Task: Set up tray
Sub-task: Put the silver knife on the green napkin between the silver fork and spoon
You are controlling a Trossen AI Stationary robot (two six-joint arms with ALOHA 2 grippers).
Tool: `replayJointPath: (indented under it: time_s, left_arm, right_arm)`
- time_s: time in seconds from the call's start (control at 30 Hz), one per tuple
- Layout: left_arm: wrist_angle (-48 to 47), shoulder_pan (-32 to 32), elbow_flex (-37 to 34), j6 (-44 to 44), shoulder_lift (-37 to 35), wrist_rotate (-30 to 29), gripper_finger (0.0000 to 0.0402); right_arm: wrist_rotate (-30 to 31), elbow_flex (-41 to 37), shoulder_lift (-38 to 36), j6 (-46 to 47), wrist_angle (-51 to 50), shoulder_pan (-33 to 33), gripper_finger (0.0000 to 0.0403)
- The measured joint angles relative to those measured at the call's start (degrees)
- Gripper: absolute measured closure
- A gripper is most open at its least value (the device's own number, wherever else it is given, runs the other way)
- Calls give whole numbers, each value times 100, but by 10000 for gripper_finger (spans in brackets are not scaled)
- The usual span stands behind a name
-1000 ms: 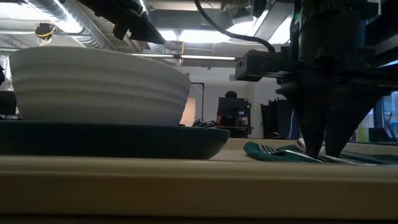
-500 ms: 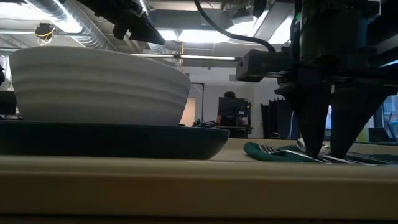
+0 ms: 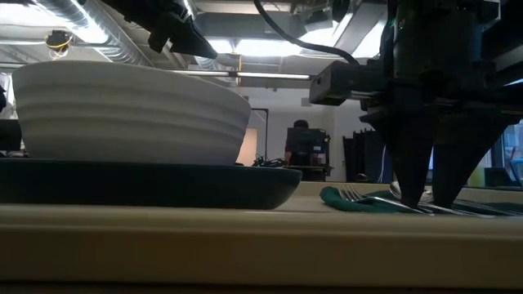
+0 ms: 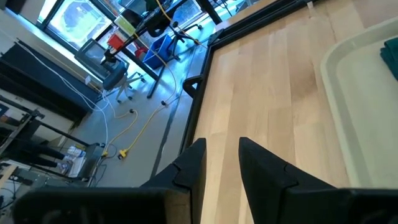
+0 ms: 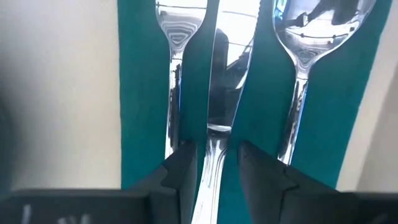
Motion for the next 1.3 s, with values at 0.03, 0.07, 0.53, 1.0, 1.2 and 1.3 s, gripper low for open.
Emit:
replayJointPath:
  time_s: [0.03, 0.07, 0.53, 1.0, 1.2, 1.3]
  left_arm:
    - [1, -1, 0, 1, -1, -1, 313]
    - [2, 0, 0, 0, 0, 0, 313]
    - [2, 0, 0, 0, 0, 0, 313]
    - [2, 0, 0, 0, 0, 0, 313]
    - [3, -1, 0, 0, 0, 0, 313]
    - [2, -1, 0, 0, 0, 0, 313]
  right_arm:
    - [0, 0, 0, -2, -2, 0, 287]
    - [2, 0, 0, -2, -6, 0, 287]
    - [11, 2, 0, -5, -124, 0, 287]
    - [23, 4, 0, 17, -243, 0, 287]
    - [28, 4, 0, 26, -244, 0, 287]
    - [28, 10, 0, 31, -232, 0, 287]
